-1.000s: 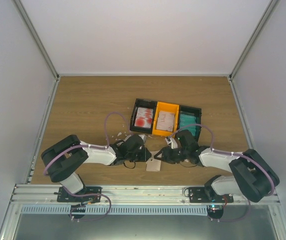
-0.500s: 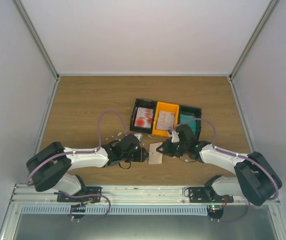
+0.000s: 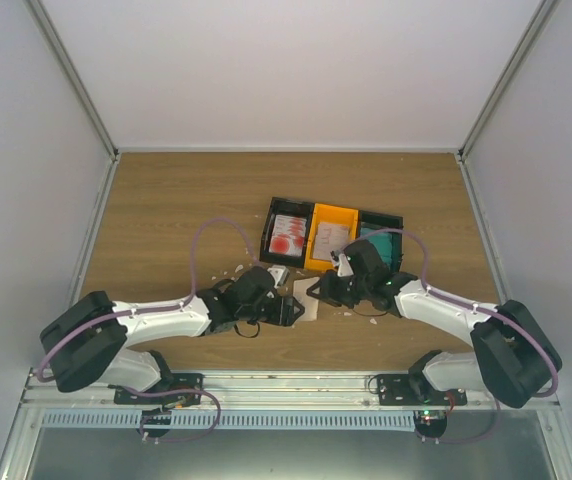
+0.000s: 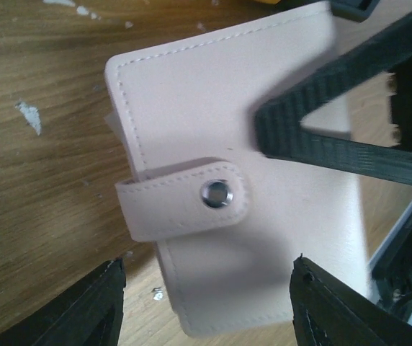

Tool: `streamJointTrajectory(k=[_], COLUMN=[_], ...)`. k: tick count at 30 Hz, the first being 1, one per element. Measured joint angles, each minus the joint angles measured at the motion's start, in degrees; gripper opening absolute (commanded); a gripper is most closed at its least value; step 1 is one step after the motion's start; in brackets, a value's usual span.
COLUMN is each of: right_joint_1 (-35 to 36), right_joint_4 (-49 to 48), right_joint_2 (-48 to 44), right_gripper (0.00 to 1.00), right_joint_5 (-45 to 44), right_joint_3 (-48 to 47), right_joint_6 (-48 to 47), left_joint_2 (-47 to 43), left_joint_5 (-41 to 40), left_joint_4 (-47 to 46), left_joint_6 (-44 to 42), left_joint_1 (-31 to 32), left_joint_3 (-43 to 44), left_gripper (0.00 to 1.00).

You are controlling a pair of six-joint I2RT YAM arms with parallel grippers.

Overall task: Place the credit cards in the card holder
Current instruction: Open the card holder at the center of the board.

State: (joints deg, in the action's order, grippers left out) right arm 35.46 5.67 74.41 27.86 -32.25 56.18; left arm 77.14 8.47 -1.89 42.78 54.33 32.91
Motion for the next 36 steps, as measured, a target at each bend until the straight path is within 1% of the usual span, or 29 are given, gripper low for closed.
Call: streamJointTrajectory(k=[8,14,16,18,23,25,27,31,36], right_joint_1=[0.4,0.5,0.5,0.6,0.6,0.6,0.6,1.0,1.1], right_joint_4=[-0.5,-0.8,-0.8,-0.7,-0.7,-0.7,-0.2,2.2,5.0], right_joint_2=[0.0,-0.1,-0.1,-0.1,-0.1,-0.2,-0.5,-1.2,-1.4], right_gripper=[0.01,0.01,0.01,0.01,0.01,0.01,0.01,0.01,0.00], right_joint_5=[2.3,2.9,3.2,3.5,3.8,3.7,3.1,1.3,-0.8], right_joint_3=[0.1,1.1,1.4,1.5,1.5,1.5,1.5,0.7,-1.0], right_joint_6=[1.3,1.5,1.6,1.6,1.6,1.5,1.1,-0.1,-1.5], left_joint_2=[2.8,4.4,4.6,4.6,4.8,5.3,5.5,5.3,3.2], left_joint_5=[-0.9,-1.5,-1.6,-1.9,-3.8,-5.0,-5.7,-6.9,-8.9], left_joint_4=[0.0,-0.5,-0.5,-0.6,-0.2,0.2,0.9,1.3,4.7], left_joint_6=[0.2,-0.2,-0.7,-1.1,-1.7,-1.9,-1.9,-1.6,-1.9], left_joint_1=[0.0,0.0,0.0,0.0,0.0,0.0,0.2,0.8,0.6], left_joint_3=[0.0,0.9,0.9,1.0,2.3,3.3,3.7,3.9,2.7], left_gripper=[0.65,0.72,0.73,0.69,0.47,0.41,0.38,0.37,0.42])
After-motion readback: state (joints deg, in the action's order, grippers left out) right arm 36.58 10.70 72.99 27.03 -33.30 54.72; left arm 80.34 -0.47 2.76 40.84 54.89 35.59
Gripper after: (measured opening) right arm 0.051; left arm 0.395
